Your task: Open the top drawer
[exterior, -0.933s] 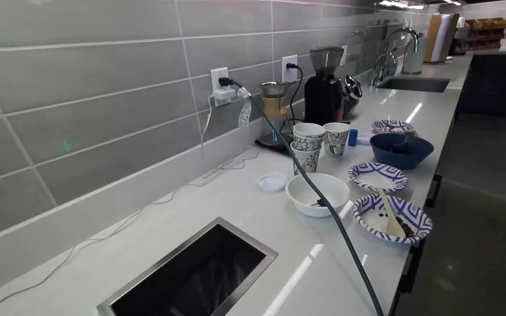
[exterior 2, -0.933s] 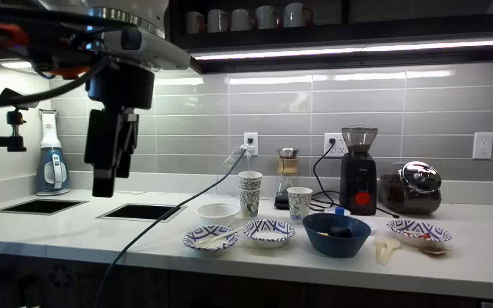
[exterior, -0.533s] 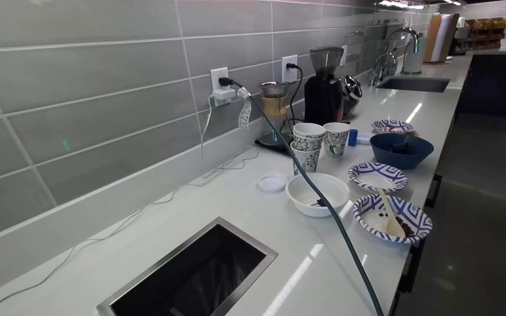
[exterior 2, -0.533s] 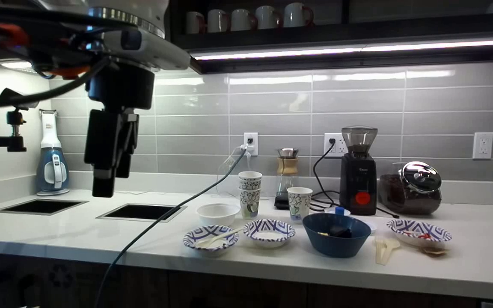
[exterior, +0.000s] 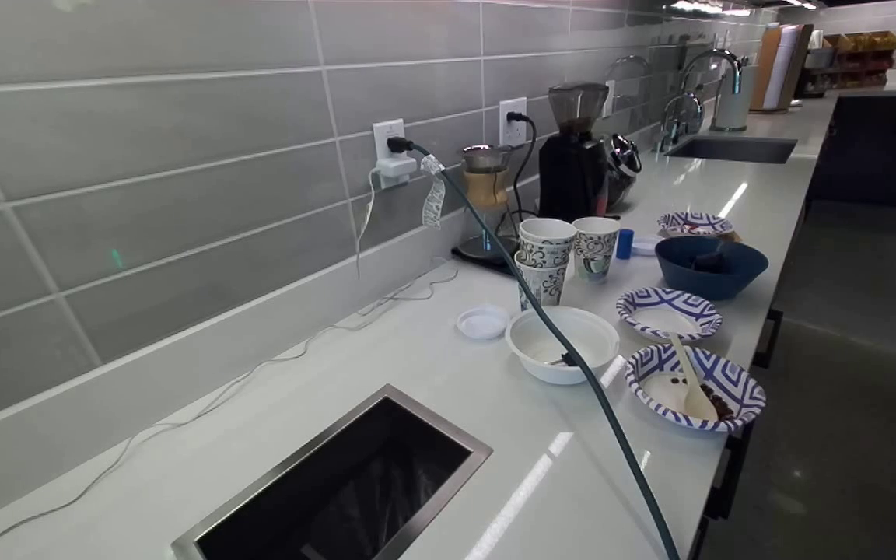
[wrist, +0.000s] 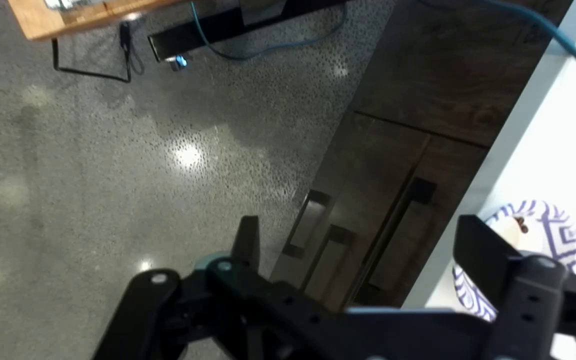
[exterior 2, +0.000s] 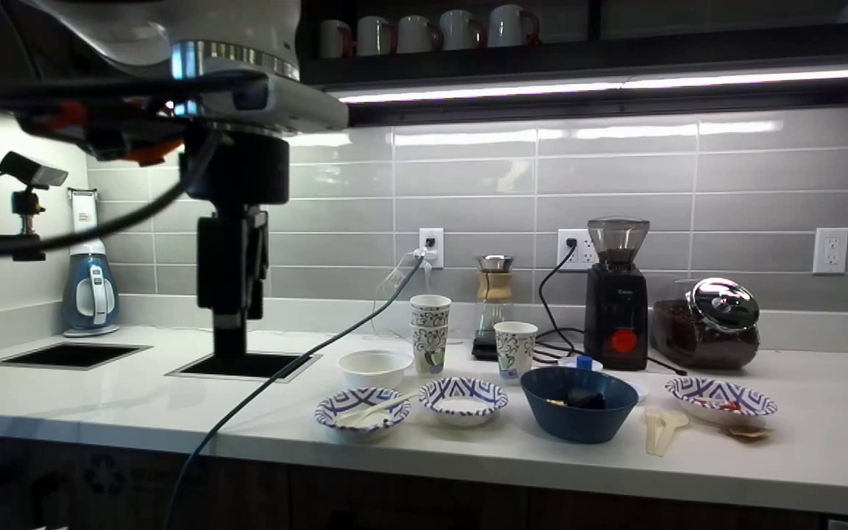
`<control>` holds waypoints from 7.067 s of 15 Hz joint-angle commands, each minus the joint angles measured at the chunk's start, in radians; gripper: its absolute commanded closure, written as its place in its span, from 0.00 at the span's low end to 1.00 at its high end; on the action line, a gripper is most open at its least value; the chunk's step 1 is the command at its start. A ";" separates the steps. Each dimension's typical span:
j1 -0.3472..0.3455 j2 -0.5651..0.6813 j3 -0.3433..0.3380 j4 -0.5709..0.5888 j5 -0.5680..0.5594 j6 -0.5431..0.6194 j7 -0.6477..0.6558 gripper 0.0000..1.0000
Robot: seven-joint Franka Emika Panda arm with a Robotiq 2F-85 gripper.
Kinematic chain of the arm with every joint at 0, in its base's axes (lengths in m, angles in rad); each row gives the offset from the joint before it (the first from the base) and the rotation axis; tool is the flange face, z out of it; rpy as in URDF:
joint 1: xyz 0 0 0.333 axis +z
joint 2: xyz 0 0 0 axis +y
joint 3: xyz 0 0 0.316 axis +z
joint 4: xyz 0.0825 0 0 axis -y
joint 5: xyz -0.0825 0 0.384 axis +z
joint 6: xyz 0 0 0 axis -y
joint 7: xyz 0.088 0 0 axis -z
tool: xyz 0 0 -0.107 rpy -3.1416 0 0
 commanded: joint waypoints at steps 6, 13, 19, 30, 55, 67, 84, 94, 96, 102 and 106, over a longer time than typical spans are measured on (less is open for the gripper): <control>0.048 0.347 -0.048 -0.072 0.210 0.598 0.025 0.00; 0.125 0.700 -0.053 -0.071 0.458 0.918 -0.044 0.00; 0.126 0.743 -0.042 -0.058 0.461 0.928 -0.075 0.00; 0.158 0.920 -0.019 0.048 0.808 0.918 -0.317 0.00; 0.060 1.369 0.139 0.361 1.336 0.881 -0.820 0.00; 0.096 1.272 0.058 0.212 1.268 0.994 -0.708 0.00; 0.131 0.914 -0.236 -0.062 0.803 0.850 -0.629 0.00; 0.576 0.913 -0.418 0.000 0.022 0.868 -0.134 0.00; 0.705 0.907 -0.546 0.032 -0.136 0.847 -0.073 0.00; 0.647 0.875 -0.519 0.090 -0.423 0.865 -0.030 0.00; 0.478 0.864 -0.357 0.091 -0.433 0.863 -0.028 0.00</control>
